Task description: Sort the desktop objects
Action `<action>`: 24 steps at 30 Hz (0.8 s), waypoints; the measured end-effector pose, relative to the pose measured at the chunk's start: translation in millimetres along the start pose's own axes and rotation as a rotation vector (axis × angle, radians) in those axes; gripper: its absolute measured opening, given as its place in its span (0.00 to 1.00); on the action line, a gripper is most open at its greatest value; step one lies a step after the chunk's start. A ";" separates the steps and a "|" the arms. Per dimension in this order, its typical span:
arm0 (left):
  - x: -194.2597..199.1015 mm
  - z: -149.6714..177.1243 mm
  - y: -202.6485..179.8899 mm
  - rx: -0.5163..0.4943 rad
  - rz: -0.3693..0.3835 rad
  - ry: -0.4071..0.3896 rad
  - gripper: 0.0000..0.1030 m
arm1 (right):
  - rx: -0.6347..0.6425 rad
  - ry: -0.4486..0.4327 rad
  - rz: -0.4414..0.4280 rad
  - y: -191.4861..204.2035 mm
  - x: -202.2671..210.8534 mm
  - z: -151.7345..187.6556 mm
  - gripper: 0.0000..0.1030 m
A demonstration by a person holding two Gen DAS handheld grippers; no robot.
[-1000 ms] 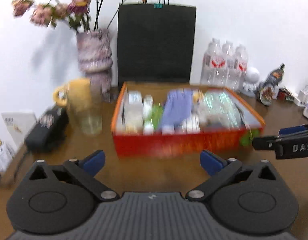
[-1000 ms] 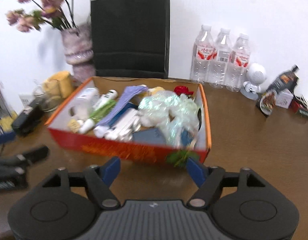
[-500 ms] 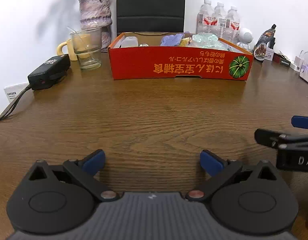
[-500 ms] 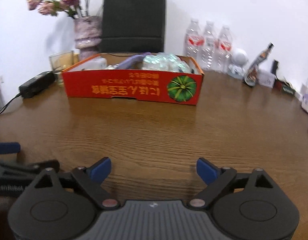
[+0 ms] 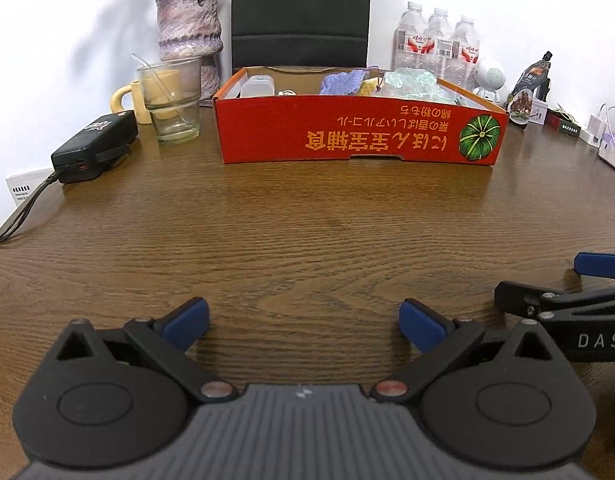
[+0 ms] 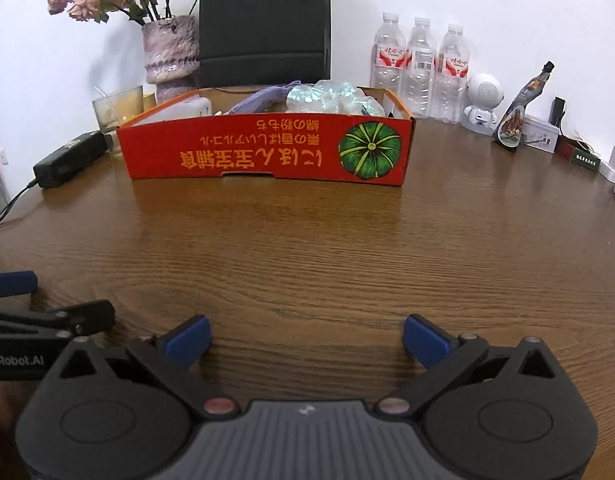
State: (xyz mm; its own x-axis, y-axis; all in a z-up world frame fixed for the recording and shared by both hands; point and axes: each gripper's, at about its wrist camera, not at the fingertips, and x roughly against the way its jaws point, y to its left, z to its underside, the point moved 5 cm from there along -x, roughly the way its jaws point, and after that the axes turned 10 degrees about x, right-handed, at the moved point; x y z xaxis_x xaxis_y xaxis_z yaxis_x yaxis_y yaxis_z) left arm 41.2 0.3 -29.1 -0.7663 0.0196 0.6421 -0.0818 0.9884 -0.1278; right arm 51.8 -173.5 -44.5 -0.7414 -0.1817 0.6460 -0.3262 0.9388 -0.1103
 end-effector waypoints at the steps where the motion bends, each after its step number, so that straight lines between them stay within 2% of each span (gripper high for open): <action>1: -0.1 0.0 -0.1 0.001 0.000 0.000 1.00 | 0.001 0.000 0.000 0.4 0.3 0.1 1.00; 24: -1.5 -0.7 -0.7 0.001 0.007 0.002 1.00 | 0.003 0.002 0.000 1.9 0.9 -1.0 1.00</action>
State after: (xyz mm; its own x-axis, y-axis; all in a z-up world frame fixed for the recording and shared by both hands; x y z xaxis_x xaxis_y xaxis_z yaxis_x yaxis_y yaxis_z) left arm 42.8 -0.3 -29.4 -0.7654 0.0265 0.6430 -0.0772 0.9882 -0.1326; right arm 51.1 -171.5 -43.4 -0.7403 -0.1817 0.6473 -0.3283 0.9379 -0.1123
